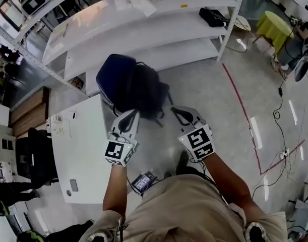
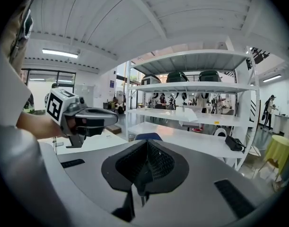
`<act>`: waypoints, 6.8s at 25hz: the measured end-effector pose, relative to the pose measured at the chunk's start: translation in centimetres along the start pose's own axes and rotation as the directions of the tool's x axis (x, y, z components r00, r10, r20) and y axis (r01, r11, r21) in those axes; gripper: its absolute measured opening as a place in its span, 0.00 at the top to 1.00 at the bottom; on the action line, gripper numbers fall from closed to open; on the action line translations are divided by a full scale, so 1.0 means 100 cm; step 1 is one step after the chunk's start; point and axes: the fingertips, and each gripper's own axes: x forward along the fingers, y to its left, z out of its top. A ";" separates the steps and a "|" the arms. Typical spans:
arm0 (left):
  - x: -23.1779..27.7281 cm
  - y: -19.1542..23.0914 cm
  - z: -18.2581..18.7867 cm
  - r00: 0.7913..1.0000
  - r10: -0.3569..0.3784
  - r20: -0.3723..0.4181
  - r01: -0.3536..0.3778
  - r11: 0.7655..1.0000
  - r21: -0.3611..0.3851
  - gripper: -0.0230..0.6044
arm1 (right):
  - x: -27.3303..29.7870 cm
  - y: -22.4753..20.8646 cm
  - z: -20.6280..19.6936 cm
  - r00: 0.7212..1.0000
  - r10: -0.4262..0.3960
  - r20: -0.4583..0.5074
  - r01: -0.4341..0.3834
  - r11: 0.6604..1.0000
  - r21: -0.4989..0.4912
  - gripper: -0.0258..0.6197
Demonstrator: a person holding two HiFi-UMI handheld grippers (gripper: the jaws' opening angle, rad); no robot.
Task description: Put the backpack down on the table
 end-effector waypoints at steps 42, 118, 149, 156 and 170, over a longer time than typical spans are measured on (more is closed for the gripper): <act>0.187 0.302 -0.084 0.996 0.060 -0.062 -0.067 0.991 -0.115 0.94 | 0.321 -0.114 0.005 0.995 -0.019 -0.100 0.022 0.999 0.031 0.92; 0.129 0.361 -0.165 0.799 0.562 -0.213 -0.600 0.765 -0.232 0.88 | 0.451 -0.034 -0.011 0.837 0.548 -0.005 -0.548 0.836 -0.019 0.85; -0.189 0.203 0.067 0.284 0.954 0.097 -0.947 0.295 -0.124 0.88 | 0.295 0.235 0.230 0.318 0.937 0.142 -0.870 0.349 -0.349 0.85; -0.292 0.163 0.080 0.086 0.992 0.091 -0.993 0.093 -0.074 0.88 | 0.240 0.350 0.236 0.121 0.988 0.091 -0.928 0.145 -0.342 0.85; -0.447 0.177 0.011 -0.132 0.991 0.019 -0.988 -0.130 -0.088 0.88 | 0.252 0.525 0.205 0.040 0.999 0.004 -0.968 0.039 -0.249 0.85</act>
